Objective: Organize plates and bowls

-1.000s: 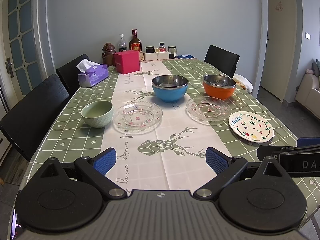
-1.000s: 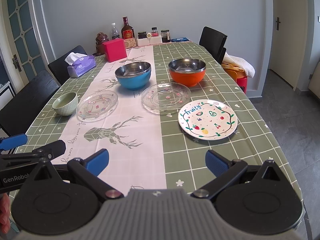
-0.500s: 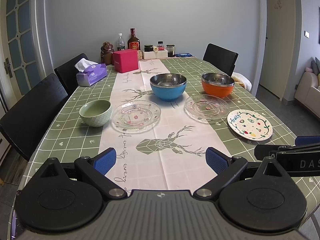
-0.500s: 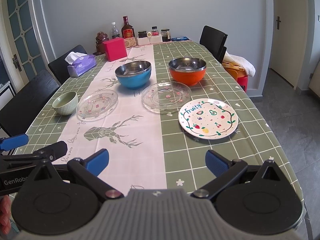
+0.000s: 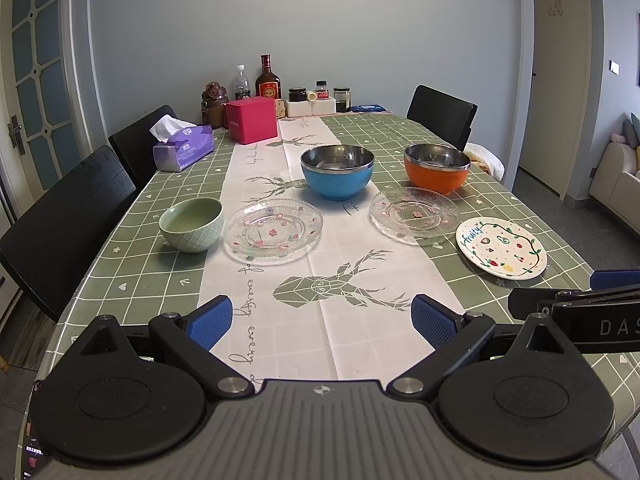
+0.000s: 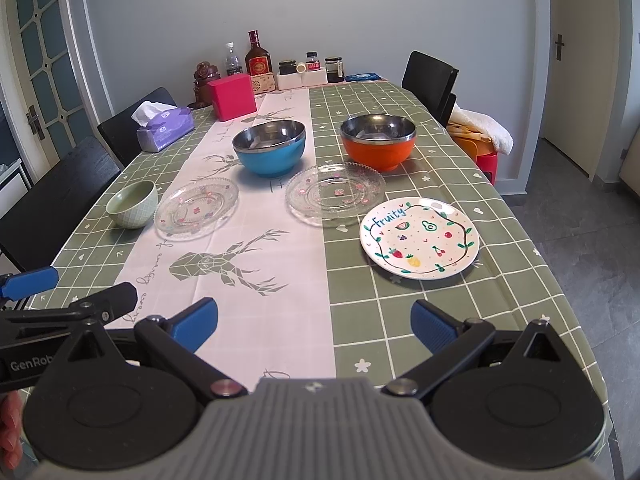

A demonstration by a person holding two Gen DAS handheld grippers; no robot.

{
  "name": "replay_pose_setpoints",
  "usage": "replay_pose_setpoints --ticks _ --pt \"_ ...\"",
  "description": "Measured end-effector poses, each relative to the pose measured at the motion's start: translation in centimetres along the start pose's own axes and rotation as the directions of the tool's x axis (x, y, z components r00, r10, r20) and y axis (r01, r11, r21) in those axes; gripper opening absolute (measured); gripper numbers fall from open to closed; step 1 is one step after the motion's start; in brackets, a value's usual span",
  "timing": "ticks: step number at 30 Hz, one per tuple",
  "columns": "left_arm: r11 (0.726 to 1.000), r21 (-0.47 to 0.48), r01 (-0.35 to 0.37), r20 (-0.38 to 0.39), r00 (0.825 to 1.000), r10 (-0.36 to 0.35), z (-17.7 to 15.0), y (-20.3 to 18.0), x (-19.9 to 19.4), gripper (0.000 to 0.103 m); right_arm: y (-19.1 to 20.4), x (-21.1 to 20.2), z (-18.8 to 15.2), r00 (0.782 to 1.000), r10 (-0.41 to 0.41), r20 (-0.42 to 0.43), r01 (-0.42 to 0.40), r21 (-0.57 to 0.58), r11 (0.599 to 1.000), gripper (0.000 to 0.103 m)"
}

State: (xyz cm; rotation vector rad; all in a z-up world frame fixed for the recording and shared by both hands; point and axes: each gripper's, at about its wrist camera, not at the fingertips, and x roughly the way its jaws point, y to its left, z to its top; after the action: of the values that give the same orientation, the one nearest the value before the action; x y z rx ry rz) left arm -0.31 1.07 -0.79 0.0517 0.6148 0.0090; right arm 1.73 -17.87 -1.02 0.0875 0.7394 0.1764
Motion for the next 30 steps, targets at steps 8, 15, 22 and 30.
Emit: replay_pose_setpoints --ticks 8,15,22,30 --pt "1.000 -0.018 0.022 0.031 0.999 -0.022 -0.2 0.2 -0.1 0.103 -0.2 0.2 0.0 1.000 -0.002 0.005 0.002 0.005 1.000 0.101" --pt "0.986 -0.094 0.136 0.035 0.990 -0.133 0.0 0.9 1.0 0.102 -2.4 0.5 -1.3 0.993 0.022 0.112 -0.025 0.021 0.999 0.101" --pt "0.979 -0.040 0.201 0.060 0.978 -0.198 0.5 -1.3 2.3 0.090 -5.5 2.2 -1.6 0.989 -0.030 0.142 0.034 -0.020 0.999 0.101" --pt "0.956 -0.059 0.288 -0.008 0.957 -0.289 0.9 -4.1 6.8 0.084 -10.5 6.6 0.2 0.995 -0.096 0.015 0.097 -0.035 0.995 0.100"
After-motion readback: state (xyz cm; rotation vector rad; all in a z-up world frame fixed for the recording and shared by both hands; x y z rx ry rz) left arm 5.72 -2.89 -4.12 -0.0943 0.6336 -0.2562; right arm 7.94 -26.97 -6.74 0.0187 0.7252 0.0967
